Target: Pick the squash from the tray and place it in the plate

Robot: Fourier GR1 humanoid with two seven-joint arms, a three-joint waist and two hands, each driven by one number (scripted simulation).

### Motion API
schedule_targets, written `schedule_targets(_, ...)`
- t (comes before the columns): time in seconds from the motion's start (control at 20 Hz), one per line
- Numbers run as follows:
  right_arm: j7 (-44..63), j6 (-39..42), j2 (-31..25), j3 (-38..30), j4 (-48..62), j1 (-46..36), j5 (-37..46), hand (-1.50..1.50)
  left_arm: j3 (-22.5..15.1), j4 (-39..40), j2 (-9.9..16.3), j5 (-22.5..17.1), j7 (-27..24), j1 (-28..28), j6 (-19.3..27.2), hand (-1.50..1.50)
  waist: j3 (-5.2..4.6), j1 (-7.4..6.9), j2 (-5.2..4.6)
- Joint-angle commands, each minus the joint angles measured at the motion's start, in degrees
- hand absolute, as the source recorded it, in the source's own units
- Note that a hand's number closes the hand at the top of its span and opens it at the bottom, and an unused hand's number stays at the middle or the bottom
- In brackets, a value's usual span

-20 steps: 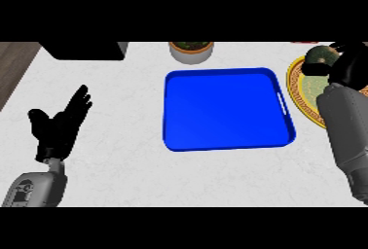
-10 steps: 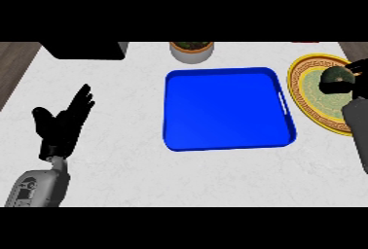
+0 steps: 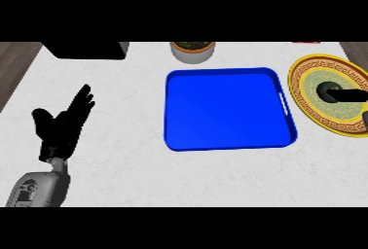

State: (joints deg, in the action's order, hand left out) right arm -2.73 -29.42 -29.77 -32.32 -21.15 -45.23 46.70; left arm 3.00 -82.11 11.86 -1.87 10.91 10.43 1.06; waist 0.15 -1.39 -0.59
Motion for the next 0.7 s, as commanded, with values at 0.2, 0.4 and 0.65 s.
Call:
schedule_targets(0.2, -18.40, 1.67, 4.73, -4.83, -8.73, -2.70, -11.49, -1.50, 1.19, 0.52, 0.54, -0.97, 0.84, -0.89, -0.77, 0.00, -0.06, 0.99, 0.66)
schedule_targets(0.4, -15.22, 6.00, 4.68, -8.97, -11.24, -1.87, -18.64, -1.50, 1.30, 1.09, 0.23, -0.53, 0.23, 0.24, -0.48, 0.00, -0.13, 1.70, 0.79)
schedule_targets(0.65, -10.65, 17.67, 4.83, -12.03, -12.72, -0.84, -26.35, -1.50, 1.75, -2.05, 1.58, -0.59, 0.03, -3.70, -1.36, 0.00, -0.14, 1.67, 1.07)
